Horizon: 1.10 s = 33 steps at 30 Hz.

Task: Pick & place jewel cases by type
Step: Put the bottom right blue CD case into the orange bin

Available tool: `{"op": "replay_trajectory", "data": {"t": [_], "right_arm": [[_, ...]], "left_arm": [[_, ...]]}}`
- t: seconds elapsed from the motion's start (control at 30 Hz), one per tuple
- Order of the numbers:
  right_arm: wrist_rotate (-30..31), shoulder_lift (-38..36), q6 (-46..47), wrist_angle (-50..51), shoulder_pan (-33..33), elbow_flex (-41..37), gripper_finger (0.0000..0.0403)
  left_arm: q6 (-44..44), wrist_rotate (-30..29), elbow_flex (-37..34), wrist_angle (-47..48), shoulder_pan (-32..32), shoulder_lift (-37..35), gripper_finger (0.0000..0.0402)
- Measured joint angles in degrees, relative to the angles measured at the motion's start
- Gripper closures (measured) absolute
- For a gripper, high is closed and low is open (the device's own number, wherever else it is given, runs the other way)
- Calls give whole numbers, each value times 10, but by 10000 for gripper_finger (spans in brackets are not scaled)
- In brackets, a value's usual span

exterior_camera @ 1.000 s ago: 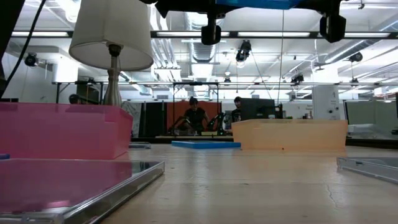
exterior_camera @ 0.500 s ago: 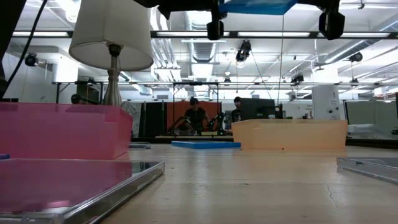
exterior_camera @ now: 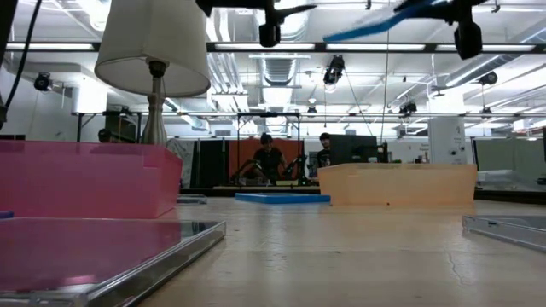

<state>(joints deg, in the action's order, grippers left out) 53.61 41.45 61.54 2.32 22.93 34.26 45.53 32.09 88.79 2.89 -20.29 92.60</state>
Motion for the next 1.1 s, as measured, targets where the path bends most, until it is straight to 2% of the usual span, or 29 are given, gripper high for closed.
{"op": "replay_trajectory", "data": {"t": [0.13,0.3,0.43,0.63,0.93,1.0,1.1], "right_arm": [[32,-1,72,46,-23,0,369],[28,-1,180,112,-73,-3,369],[-4,2,240,123,-127,-15,369],[-93,40,343,123,-206,-39,375],[-102,119,554,120,-245,-62,376],[-105,139,581,120,-252,-62,376],[-143,173,597,120,-269,-60,377]], "left_arm": [[-5,-1,0,2,0,-12,214],[-4,4,0,5,0,-29,214],[-4,19,0,8,0,-30,213],[-2,44,0,18,0,-29,213],[-6,79,0,23,1,-29,213],[-9,80,0,23,1,-29,213],[-18,81,0,26,1,-29,213]]}}
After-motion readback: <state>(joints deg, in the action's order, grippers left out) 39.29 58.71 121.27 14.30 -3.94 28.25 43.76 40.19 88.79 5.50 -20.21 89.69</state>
